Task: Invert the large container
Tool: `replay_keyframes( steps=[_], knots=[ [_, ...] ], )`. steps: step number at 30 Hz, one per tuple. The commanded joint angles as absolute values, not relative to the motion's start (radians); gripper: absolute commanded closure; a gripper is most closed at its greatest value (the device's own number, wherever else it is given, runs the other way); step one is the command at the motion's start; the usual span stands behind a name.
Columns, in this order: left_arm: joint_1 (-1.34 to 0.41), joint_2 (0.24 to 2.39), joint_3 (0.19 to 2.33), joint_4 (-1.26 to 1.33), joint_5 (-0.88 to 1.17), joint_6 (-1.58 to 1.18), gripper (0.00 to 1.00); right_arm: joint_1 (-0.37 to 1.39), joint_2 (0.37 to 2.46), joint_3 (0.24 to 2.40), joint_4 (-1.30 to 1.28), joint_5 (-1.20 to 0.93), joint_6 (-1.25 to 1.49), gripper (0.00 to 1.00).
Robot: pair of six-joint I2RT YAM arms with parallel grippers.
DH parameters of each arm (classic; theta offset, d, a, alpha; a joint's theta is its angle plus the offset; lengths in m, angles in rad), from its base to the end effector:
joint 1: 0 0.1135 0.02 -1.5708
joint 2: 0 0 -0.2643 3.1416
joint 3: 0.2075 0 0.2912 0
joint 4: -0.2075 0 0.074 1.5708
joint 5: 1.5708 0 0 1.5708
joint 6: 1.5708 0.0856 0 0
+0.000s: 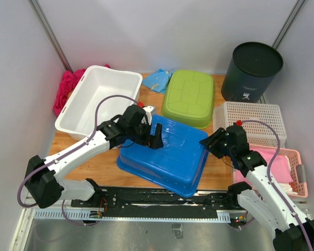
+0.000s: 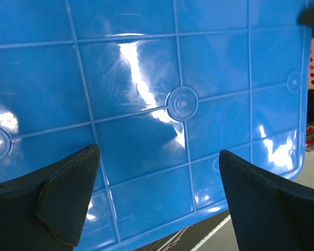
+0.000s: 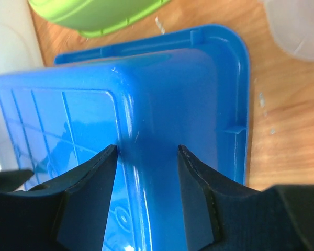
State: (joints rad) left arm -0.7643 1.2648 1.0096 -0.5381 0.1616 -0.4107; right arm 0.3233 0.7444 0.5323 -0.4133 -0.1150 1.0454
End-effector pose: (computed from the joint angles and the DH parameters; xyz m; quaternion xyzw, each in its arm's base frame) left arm 0.2377 -0.2469 0.2387 0.1923 0.9026 -0.2716 0.2730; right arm 0.2299 0.0874 0.1981 0.2895 0.8408 0.3270 0.3198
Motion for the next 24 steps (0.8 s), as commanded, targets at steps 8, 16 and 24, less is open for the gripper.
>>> replay_keyframes(
  steps=[8,16,24],
  knots=[
    [-0.971,1.304,0.939,-0.402,0.277,-0.575,0.03,0.276,0.879,0.672,-0.39,0.05,0.772,0.48],
    [-0.967,1.322,1.326,-0.725,0.006,-0.427,0.01,0.276,0.868,0.803,-0.428,-0.091,0.658,0.29],
    [-0.777,1.381,1.503,-0.873,-0.398,-0.307,0.01,0.277,0.752,0.888,-0.556,-0.02,0.614,0.26]
  ],
)
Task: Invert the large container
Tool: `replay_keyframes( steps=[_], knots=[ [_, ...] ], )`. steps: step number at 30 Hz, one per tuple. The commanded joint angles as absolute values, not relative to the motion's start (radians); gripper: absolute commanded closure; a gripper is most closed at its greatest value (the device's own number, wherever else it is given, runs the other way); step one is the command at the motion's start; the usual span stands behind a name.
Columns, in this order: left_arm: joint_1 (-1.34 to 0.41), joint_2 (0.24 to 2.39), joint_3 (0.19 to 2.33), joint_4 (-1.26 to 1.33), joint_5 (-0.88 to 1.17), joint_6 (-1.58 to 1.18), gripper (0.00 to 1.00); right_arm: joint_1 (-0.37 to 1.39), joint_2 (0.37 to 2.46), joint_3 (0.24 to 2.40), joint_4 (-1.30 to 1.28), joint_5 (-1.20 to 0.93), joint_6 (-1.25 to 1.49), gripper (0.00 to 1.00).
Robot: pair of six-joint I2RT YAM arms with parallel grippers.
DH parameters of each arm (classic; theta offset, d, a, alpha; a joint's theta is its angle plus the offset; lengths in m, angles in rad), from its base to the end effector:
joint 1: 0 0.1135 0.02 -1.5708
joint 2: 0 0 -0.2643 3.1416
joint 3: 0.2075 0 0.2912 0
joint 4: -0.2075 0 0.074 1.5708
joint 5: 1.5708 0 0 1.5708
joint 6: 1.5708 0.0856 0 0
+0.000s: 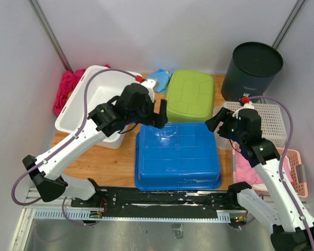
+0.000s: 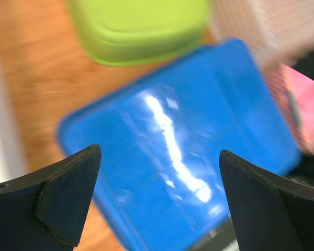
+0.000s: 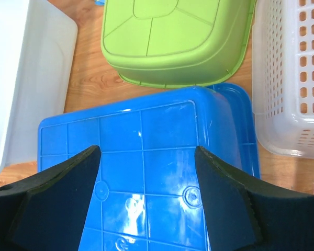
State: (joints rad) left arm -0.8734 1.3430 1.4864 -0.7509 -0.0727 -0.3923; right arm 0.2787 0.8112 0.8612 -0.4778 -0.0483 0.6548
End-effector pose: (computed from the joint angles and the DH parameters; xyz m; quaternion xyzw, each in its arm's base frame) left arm 0.2389 -0.2755 0.3801 0.1946 0.8642 -0.2478 0.3923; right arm 0.2534 0.0768 0.3131 0.1444 0.8285 0.2615 0.4738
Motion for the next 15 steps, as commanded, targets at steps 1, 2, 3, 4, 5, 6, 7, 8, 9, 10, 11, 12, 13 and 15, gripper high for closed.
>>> replay_keyframes(
  steps=[1,2,3,4,5,6,7,8,9,10,11,12,13,15],
  knots=[
    [-0.758,1.386,1.486,-0.853,-0.473,-0.281,0.01,0.275,0.734,0.88,-0.561,-0.019,0.619,0.26],
    [-0.731,1.385,1.456,-0.813,-0.508,-0.238,0.01,0.276,0.72,0.874,-0.569,-0.018,0.626,0.26],
    [-0.702,1.38,1.417,-0.763,-0.507,-0.19,0.01,0.276,0.705,0.866,-0.579,-0.018,0.632,0.26],
    [-0.673,1.37,1.375,-0.701,-0.492,-0.143,0.01,0.276,0.693,0.858,-0.592,-0.018,0.637,0.26],
    [-0.647,1.351,1.319,-0.62,-0.468,-0.091,0.01,0.276,0.68,0.851,-0.602,-0.016,0.641,0.26],
    [-0.627,1.327,1.258,-0.547,-0.459,-0.053,0.01,0.277,0.668,0.845,-0.615,-0.008,0.645,0.26],
    [-0.61,1.315,1.219,-0.501,-0.471,-0.036,0.01,0.276,0.658,0.84,-0.625,-0.006,0.647,0.26],
    [-0.587,1.32,1.206,-0.49,-0.461,-0.03,0.01,0.276,0.65,0.837,-0.636,-0.001,0.647,0.26],
    [-0.557,1.341,1.215,-0.505,-0.423,-0.03,0.01,0.276,0.642,0.834,-0.646,0.003,0.648,0.26],
    [-0.523,1.372,1.235,-0.531,-0.383,-0.035,0.01,0.276,0.636,0.829,-0.65,0.004,0.649,0.26],
    [-0.498,1.406,1.255,-0.561,-0.345,-0.039,0.01,0.276,0.631,0.825,-0.652,0.004,0.651,0.26],
    [-0.477,1.436,1.272,-0.578,-0.309,-0.041,0.02,0.276,0.628,0.821,-0.653,0.002,0.652,0.26],
    [-0.465,1.459,1.272,-0.58,-0.274,-0.039,0.02,0.277,0.63,0.819,-0.653,0.0,0.652,0.26],
    [-0.448,1.496,1.248,-0.553,-0.184,-0.037,0.02,0.276,0.638,0.818,-0.653,-0.004,0.651,0.26]
  ],
)
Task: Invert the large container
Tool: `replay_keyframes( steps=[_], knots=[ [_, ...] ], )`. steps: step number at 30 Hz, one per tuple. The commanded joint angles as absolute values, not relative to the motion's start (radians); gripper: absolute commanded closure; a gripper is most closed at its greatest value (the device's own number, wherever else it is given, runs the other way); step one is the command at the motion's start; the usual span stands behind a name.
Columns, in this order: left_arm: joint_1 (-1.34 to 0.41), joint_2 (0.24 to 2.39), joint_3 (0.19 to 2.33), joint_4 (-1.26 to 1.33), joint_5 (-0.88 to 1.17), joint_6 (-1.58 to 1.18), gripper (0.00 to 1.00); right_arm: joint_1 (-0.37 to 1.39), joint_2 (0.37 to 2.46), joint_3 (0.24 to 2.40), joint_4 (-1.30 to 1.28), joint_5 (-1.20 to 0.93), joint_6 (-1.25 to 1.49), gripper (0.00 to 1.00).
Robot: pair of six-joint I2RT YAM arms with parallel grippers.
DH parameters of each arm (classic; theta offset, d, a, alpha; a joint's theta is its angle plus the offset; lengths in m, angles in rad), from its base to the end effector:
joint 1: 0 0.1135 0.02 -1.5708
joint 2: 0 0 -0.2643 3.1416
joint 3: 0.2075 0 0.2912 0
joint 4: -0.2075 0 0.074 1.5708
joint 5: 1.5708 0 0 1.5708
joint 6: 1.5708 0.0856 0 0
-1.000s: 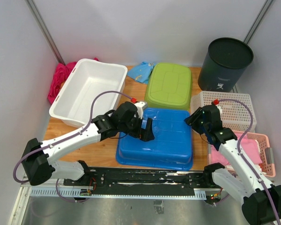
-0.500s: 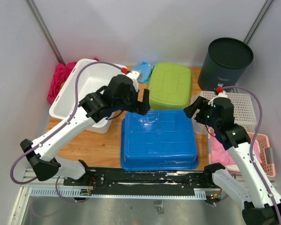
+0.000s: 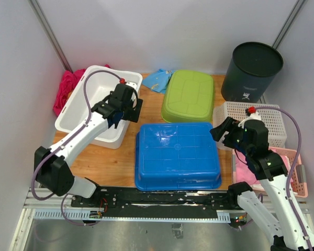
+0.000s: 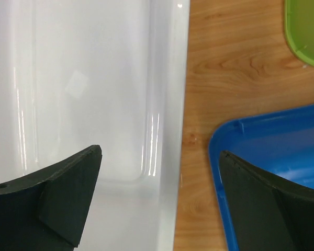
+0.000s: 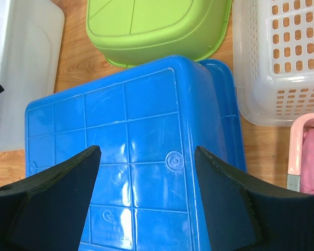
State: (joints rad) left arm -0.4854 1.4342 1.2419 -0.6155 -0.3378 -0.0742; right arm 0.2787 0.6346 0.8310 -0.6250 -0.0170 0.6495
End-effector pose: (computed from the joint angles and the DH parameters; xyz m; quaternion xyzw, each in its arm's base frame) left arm 0.3512 -0.1532 0.2679 0.1255 0.9084 0.0486 0.3958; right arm 0.2112 0.0619 0.3183 0.1506 0.8277 0.2483 0.4802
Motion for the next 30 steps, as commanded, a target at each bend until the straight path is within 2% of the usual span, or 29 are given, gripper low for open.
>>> replay_keyframes(
  steps=[1,3,5,6,7,8,11,15,22,30],
  knots=[
    [-0.44,1.516,1.246,-0.55,-0.156,-0.051,0.03,0.276,0.643,0.82,-0.653,-0.007,0.651,0.26],
    [-0.417,1.555,1.246,-0.551,-0.106,-0.081,0.1,0.275,0.649,0.822,-0.653,-0.011,0.649,0.26],
    [-0.401,1.579,1.248,-0.546,-0.059,-0.101,0.21,0.275,0.647,0.822,-0.653,-0.008,0.649,0.26],
    [-0.399,1.587,1.249,-0.546,-0.044,-0.11,0.28,0.275,0.645,0.822,-0.655,-0.007,0.644,0.26],
    [-0.397,1.592,1.255,-0.548,-0.032,-0.114,0.38,0.275,0.643,0.824,-0.656,-0.004,0.641,0.26],
    [-0.396,1.594,1.262,-0.552,-0.025,-0.117,0.52,0.275,0.642,0.827,-0.663,0.0,0.636,0.26],
    [-0.396,1.586,1.305,-0.593,-0.014,-0.116,0.78,0.275,0.638,0.83,-0.673,0.012,0.631,0.27],
    [-0.396,1.559,1.387,-0.685,-0.025,-0.11,0.99,0.276,0.646,0.825,-0.668,0.003,0.632,0.28],
    [-0.394,1.508,1.621,-0.839,0.007,-0.142,1.0,0.276,0.668,0.818,-0.64,-0.022,0.643,0.28],
    [-0.294,1.529,1.864,-0.841,0.431,-0.312,1.0,0.275,0.667,0.817,-0.636,-0.032,0.643,0.29]
  ],
)
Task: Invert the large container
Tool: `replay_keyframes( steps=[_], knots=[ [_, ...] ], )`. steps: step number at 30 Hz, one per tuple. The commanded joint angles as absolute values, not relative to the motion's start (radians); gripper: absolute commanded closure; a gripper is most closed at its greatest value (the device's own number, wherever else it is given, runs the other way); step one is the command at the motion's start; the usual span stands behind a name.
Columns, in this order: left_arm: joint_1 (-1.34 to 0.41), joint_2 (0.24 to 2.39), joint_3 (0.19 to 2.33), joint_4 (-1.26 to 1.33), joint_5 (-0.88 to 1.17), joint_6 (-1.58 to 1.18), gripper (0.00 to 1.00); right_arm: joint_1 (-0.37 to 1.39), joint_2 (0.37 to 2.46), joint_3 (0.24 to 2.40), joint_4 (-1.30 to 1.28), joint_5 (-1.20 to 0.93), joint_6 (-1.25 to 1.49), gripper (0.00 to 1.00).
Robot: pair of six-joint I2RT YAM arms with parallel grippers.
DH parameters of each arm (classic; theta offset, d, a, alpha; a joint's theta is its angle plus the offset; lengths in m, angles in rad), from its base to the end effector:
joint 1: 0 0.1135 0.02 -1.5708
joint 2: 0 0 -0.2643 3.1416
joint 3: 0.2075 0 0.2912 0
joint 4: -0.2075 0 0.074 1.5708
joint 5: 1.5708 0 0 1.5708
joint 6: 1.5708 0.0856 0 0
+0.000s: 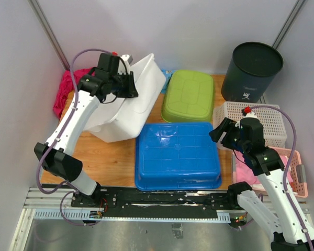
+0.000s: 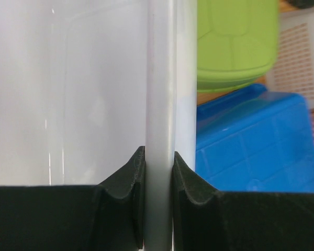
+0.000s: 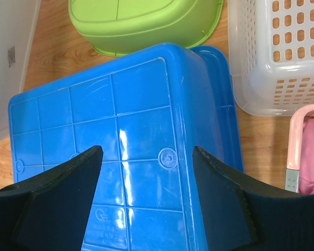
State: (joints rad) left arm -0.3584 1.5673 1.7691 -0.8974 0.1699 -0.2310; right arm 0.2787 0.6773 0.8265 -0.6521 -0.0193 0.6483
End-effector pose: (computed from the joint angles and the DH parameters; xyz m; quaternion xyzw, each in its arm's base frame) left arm 0.3768 -0.1566 0.3922 0.0933 0.8984 -0.1962 0.3817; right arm 0.2175 0.0640 0.3039 0.1533 0.8470 0.2350 0.4515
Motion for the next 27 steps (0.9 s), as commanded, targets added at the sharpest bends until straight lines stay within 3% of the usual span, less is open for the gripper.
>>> replay_keyframes(
  steps=[1,5,10,13,18,27],
  knots=[
    [-0.258,1.523,1.853,-0.806,0.556,-0.344,1.0,0.275,0.665,0.813,-0.636,-0.032,0.644,0.29],
    [-0.162,1.498,1.777,-0.616,0.809,-0.489,1.0,0.276,0.657,0.8,-0.638,-0.033,0.648,0.29],
    [-0.024,1.389,1.432,0.025,1.059,-0.988,1.0,0.276,0.665,0.797,-0.638,-0.044,0.652,0.29],
    [0.061,1.344,1.225,0.404,1.083,-1.351,1.0,0.277,0.666,0.798,-0.638,-0.047,0.651,0.3],
    [0.163,1.305,1.008,0.804,1.033,-1.712,1.0,0.276,0.671,0.799,-0.632,-0.052,0.651,0.3],
    [0.332,1.32,0.758,1.044,0.983,-1.924,1.0,0.275,0.665,0.793,-0.631,-0.054,0.649,0.3]
  ],
)
